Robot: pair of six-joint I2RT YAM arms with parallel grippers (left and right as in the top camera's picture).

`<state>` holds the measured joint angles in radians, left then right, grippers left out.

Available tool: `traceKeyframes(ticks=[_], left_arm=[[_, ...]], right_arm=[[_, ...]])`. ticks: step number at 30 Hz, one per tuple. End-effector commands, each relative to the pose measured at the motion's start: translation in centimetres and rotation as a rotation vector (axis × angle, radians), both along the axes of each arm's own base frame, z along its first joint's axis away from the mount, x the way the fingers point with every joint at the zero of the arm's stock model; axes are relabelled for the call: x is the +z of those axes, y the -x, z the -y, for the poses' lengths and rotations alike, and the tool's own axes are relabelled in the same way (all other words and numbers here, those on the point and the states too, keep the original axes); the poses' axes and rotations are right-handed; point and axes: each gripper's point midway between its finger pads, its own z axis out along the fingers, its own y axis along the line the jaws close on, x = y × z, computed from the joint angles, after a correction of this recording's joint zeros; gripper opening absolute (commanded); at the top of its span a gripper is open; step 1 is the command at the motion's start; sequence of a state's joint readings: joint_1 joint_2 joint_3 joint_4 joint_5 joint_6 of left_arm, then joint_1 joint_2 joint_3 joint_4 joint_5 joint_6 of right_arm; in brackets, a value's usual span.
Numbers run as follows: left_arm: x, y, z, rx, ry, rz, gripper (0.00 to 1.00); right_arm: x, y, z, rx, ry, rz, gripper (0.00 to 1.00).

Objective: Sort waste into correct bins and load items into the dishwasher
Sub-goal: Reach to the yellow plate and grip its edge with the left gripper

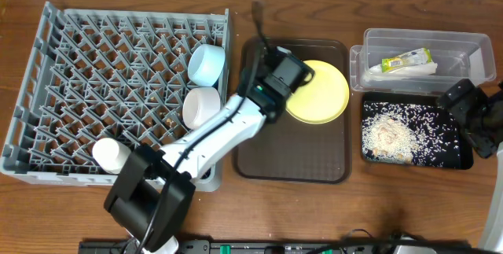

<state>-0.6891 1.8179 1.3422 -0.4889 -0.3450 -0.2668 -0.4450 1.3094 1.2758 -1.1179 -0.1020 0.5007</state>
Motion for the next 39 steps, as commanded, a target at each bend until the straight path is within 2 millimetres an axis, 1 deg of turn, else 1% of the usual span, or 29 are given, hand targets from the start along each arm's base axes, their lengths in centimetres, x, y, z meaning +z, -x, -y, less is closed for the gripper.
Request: traceKeyframes(ticks=[1,6,9,12,14,16,20,22,23,25,27,30,33,34,35,37,39], left_arm=[[-2.0,1.5,3.7,-0.013,0.311,-0.202,0.67],[-4.2,2.0,5.3,-0.055,0.382,-0.297,0.65],[-5.7,1.8,5.7,-0.059,0.382,-0.310,0.64],[-7.0,1.2,6.1,-0.069,0.380,-0.305,0.61],[-7.8,0.9,6.4,-0.072,0.384,-0.305,0.57],[-8.6,0.9,6.5,-0.074,0.385,-0.316,0.50],[-10.3,1.2,6.3,-0.065,0.364,-0.346,0.42],[-11.2,1.5,6.3,-0.062,0.357,-0.367,0.35],[-11.6,1.7,6.3,-0.064,0.357,-0.379,0.28],[-11.7,1.8,6.3,-0.064,0.359,-0.389,0.08],[-11.2,1.8,6.4,-0.068,0.364,-0.380,0.08],[-9.0,1.4,6.3,-0.105,0.362,-0.346,0.07],[-5.3,0.8,5.8,-0.143,0.348,-0.273,0.07],[-3.2,0.4,4.8,-0.122,0.331,-0.223,0.07],[-1.8,0.2,4.2,-0.120,0.316,-0.190,0.08],[1.1,0.2,3.2,-0.147,0.290,-0.126,0.07],[3.3,0.6,2.6,-0.162,0.290,-0.092,0.08]], right_arm=[[0.4,0.1,0.1,-0.001,0.005,0.014,0.99],[0.5,0.1,0.1,-0.001,0.005,0.015,0.99],[0.5,0.1,0.1,-0.001,0.005,0.014,0.99],[0.5,0.1,0.1,-0.001,0.005,0.014,0.99],[0.5,0.1,0.1,-0.001,0.005,0.014,0.99],[0.5,0.1,0.1,-0.001,0.005,0.015,0.99],[0.5,0.1,0.1,-0.001,0.005,0.015,0.99],[0.5,0.1,0.1,-0.001,0.005,0.015,0.99],[0.5,0.1,0.1,-0.001,0.005,0.014,0.99],[0.5,0.1,0.1,-0.001,0.005,0.014,0.99],[0.5,0.1,0.1,-0.001,0.005,0.014,0.99],[0.5,0.1,0.1,-0.001,0.005,0.015,0.99],[0.5,0.1,0.1,-0.001,0.005,0.014,0.99],[0.5,0.1,0.1,-0.001,0.005,0.014,0.99],[0.5,0.1,0.1,-0.001,0.005,0.014,0.99],[0.5,0.1,0.1,-0.001,0.005,0.014,0.99],[0.5,0.1,0.1,-0.001,0.005,0.015,0.99]])
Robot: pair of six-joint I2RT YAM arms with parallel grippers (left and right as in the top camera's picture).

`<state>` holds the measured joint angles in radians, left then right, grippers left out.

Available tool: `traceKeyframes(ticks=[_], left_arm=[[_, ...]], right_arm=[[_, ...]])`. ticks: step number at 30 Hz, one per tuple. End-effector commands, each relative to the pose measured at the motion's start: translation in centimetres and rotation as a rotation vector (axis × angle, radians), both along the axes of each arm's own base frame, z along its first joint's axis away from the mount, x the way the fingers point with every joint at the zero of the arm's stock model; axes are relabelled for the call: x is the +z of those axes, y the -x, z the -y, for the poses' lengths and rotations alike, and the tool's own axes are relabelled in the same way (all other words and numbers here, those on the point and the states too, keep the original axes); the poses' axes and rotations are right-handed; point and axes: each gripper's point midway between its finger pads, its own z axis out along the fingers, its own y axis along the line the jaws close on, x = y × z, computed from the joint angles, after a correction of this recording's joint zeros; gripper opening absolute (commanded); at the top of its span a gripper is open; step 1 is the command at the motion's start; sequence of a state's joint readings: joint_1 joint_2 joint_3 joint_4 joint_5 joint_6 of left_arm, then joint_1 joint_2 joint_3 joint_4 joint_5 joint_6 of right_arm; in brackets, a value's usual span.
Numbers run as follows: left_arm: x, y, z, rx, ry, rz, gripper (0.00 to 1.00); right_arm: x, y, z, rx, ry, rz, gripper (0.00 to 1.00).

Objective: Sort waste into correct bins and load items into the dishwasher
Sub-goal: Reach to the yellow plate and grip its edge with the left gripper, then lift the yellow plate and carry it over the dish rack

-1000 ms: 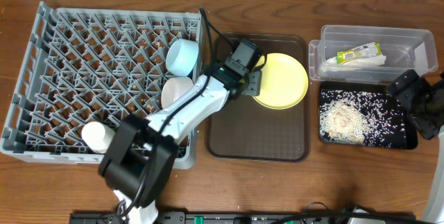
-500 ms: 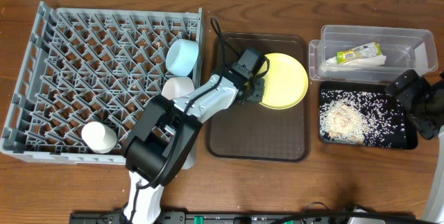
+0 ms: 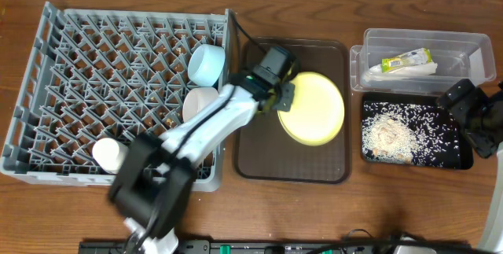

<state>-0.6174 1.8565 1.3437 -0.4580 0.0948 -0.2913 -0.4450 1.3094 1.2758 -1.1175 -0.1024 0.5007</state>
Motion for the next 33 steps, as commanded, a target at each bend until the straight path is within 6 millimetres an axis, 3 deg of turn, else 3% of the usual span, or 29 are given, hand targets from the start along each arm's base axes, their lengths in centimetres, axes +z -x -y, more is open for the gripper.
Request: traceKeyframes(ticks=[1,5,9,17,24,28,33], left_arm=[[6.6,-0.9,-1.5,-0.013,-0.002,0.164,0.07],[8.2,-0.3,-2.0,-0.010,0.006,0.182,0.07],[9.1,-0.5,-4.3,0.054,-0.083,0.226,0.08],[16.1,-0.4,-11.2,0.170,-0.323,0.460,0.08],[22.1,0.5,-19.2,0.287,-0.652,0.619,0.08],[23.3,0.9,-22.8,0.292,-0.913,0.611,0.07],[23.1,1.0,-26.0,0.342,-1.106,0.549,0.07]], right_arm=[[0.4,0.1,0.1,-0.001,0.006,0.014,0.99],[0.4,0.1,0.1,-0.001,0.006,0.014,0.99],[0.4,0.1,0.1,-0.001,0.006,0.014,0.99],[0.4,0.1,0.1,-0.001,0.006,0.014,0.99],[0.4,0.1,0.1,-0.001,0.006,0.014,0.99],[0.4,0.1,0.1,-0.001,0.006,0.014,0.99],[0.4,0.1,0.1,-0.001,0.005,0.014,0.99]])
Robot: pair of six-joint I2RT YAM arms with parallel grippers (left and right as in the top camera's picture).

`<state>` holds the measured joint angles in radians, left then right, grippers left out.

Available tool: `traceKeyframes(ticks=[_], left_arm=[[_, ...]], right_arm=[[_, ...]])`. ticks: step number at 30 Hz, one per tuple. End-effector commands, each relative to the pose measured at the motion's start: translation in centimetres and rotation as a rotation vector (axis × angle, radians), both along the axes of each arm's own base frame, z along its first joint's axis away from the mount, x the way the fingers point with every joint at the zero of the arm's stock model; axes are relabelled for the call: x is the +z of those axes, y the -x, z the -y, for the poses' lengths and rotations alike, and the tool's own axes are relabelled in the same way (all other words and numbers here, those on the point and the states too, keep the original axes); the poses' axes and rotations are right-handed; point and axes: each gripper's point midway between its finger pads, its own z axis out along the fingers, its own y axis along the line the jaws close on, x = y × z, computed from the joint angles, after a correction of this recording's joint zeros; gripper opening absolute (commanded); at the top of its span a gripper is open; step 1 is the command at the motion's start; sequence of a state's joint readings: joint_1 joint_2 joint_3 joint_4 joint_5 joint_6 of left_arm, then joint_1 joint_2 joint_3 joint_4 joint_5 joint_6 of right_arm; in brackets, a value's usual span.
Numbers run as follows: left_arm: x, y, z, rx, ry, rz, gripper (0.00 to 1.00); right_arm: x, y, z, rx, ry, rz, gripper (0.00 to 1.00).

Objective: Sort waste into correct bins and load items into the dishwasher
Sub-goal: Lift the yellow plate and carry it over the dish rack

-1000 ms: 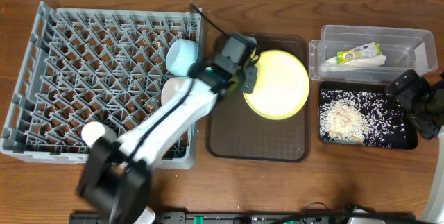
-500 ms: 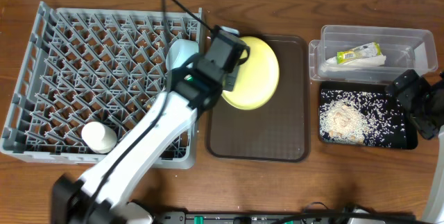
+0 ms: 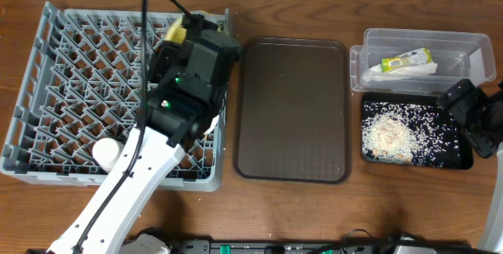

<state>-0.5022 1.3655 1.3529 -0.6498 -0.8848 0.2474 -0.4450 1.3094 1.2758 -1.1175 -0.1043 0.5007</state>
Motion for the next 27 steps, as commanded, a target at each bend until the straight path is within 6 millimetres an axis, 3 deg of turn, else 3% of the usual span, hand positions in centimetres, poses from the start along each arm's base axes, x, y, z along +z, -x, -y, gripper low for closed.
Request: traceKeyframes(ticks=[1,7,15,21,24,27], left_arm=[[0.5,0.6,-3.7,0.142,-0.211,-0.038,0.07],[-1.9,-0.6,-5.8,0.211,-0.274,-0.123,0.07],[-6.7,-2.6,-5.7,0.218,-0.349,-0.256,0.08],[-9.1,-3.5,-5.7,0.242,-0.407,-0.303,0.07],[-9.7,-3.6,-5.6,0.245,-0.409,-0.311,0.08],[-8.9,-3.4,-5.9,0.267,-0.429,-0.292,0.07]], right_arm=[[0.4,0.1,0.1,-0.002,0.007,0.013,0.99],[0.4,0.1,0.1,-0.002,0.007,0.013,0.99],[0.4,0.1,0.1,-0.002,0.007,0.013,0.99],[0.4,0.1,0.1,-0.002,0.007,0.013,0.99],[0.4,0.1,0.1,-0.002,0.007,0.013,0.99],[0.4,0.1,0.1,-0.002,0.007,0.013,0.99]])
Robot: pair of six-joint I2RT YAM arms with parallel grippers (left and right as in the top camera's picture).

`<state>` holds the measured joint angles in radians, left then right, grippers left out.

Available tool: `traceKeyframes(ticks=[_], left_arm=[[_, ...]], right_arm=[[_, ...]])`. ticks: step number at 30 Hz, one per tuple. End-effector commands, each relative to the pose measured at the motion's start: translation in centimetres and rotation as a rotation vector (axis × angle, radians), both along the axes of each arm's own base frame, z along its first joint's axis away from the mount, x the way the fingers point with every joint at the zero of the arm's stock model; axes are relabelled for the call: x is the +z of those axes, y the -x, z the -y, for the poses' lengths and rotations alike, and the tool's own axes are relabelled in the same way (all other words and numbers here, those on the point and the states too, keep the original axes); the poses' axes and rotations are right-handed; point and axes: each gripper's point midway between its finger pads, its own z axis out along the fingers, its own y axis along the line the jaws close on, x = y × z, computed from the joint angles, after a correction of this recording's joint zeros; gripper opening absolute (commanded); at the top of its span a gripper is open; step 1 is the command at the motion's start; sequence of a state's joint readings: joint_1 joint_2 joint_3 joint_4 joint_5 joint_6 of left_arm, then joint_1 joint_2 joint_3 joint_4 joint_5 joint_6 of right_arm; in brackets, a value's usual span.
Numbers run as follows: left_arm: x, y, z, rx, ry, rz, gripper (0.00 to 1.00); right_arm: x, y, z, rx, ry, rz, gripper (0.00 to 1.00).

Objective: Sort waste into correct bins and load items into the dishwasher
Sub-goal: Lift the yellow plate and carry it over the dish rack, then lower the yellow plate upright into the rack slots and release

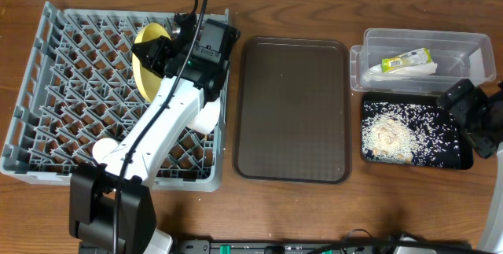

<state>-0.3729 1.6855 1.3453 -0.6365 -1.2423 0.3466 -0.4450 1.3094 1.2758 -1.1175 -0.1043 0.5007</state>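
Note:
The yellow plate (145, 71) stands nearly on edge over the back middle of the grey dish rack (47, 89), and my left gripper (159, 49) is shut on its upper rim. The left arm runs up from the table's front across the rack. A white cup (110, 153) lies in the rack's front row. Beside the arm, at the rack's right side, a white bowl (209, 117) shows in part. My right gripper (470, 112) rests at the right edge next to the black bin; its jaws are not clear.
The brown tray (295, 112) lies bare between the rack and the bins. A clear bin (464, 49) at the back right holds a wrapper (405, 62). In front of it a black bin (452, 156) holds rice and food scraps.
The left gripper has shifted left over the rack. The yellow plate, then hidden but for an edge above the wrist, now shows on edge among the rack's tines. The right arm is unchanged.
The left gripper was at the yellow plate's edge on the brown tray. Then the plate was tilted up off the tray in its grip. Then the tray was bare and the arm stood over the rack's right side. Now the plate stands on edge over the rack.

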Motion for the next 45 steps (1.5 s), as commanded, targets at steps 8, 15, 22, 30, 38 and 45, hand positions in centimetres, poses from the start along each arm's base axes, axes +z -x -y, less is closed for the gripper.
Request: traceKeyframes(ticks=[8,15,22,30,38,45], left_arm=[[-0.8,-0.1,0.1,0.000,-0.005,-0.009,0.08],[-0.7,-0.2,0.2,-0.009,-0.013,-0.023,0.07],[-0.1,-0.5,0.3,-0.012,0.009,0.020,0.07],[2.1,0.0,0.9,-0.081,0.149,0.100,0.07],[0.6,0.5,1.6,-0.134,0.231,0.025,0.07],[-0.6,0.6,0.2,-0.097,0.270,0.001,0.07]], right_arm=[[0.4,0.1,0.1,-0.002,0.007,0.013,0.99],[0.4,0.1,0.1,-0.002,0.007,0.013,0.99],[0.4,0.1,0.1,-0.002,0.007,0.013,0.99],[0.4,0.1,0.1,-0.002,0.007,0.013,0.99],[0.4,0.1,0.1,-0.002,0.007,0.013,0.99],[0.4,0.1,0.1,-0.002,0.007,0.013,0.99]])
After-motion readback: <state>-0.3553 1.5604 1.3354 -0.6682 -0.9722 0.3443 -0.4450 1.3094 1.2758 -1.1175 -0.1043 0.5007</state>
